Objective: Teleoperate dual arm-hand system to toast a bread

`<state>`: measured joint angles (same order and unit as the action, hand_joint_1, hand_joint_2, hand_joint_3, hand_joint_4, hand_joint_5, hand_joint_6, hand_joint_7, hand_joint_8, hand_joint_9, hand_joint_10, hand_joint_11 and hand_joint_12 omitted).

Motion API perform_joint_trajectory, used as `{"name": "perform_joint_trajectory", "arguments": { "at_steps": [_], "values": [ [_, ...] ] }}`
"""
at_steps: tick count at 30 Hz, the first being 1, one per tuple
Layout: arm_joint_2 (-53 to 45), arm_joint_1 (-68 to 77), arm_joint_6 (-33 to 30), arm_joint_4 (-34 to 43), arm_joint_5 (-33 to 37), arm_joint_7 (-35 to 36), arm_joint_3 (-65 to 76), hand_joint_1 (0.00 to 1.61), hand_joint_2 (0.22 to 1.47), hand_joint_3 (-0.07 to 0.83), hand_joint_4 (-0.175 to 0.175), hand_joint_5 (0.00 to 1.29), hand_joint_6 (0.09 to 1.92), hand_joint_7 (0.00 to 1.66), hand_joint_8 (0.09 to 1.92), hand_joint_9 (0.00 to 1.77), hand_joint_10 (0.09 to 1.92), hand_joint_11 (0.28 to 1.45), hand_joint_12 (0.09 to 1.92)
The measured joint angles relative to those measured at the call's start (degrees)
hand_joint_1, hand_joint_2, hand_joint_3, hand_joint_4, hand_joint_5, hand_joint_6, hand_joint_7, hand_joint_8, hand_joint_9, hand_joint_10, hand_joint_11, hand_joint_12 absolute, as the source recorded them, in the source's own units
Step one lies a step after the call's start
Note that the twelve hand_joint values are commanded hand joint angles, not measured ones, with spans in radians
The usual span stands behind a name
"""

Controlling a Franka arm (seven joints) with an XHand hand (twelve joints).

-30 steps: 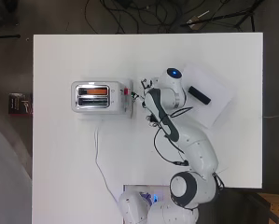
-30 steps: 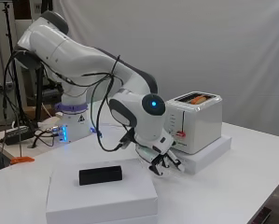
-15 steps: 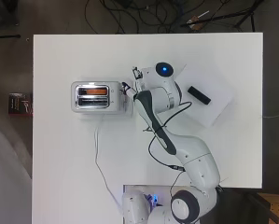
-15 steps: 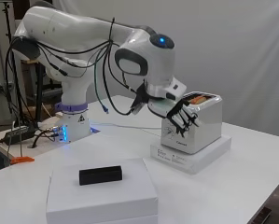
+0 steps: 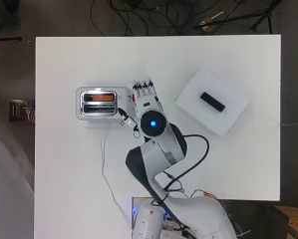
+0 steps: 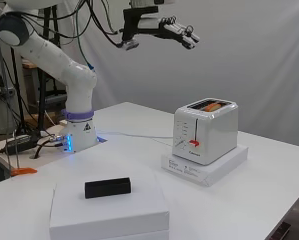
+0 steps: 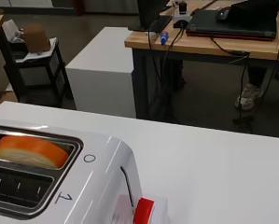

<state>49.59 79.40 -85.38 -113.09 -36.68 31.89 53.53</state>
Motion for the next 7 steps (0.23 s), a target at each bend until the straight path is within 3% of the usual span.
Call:
{"name": "perform_joint_trajectory", "arguments": {
  "at_steps": [7],
  "values": [
    [-3.93,0.21,-0.29,-0.32,1.52,0.66,3.30,0.09,1.00,-0.014,-0.050,0.32,0.09,0.37,0.09,0.44,0.09,0.34,0.09]
  ]
}}
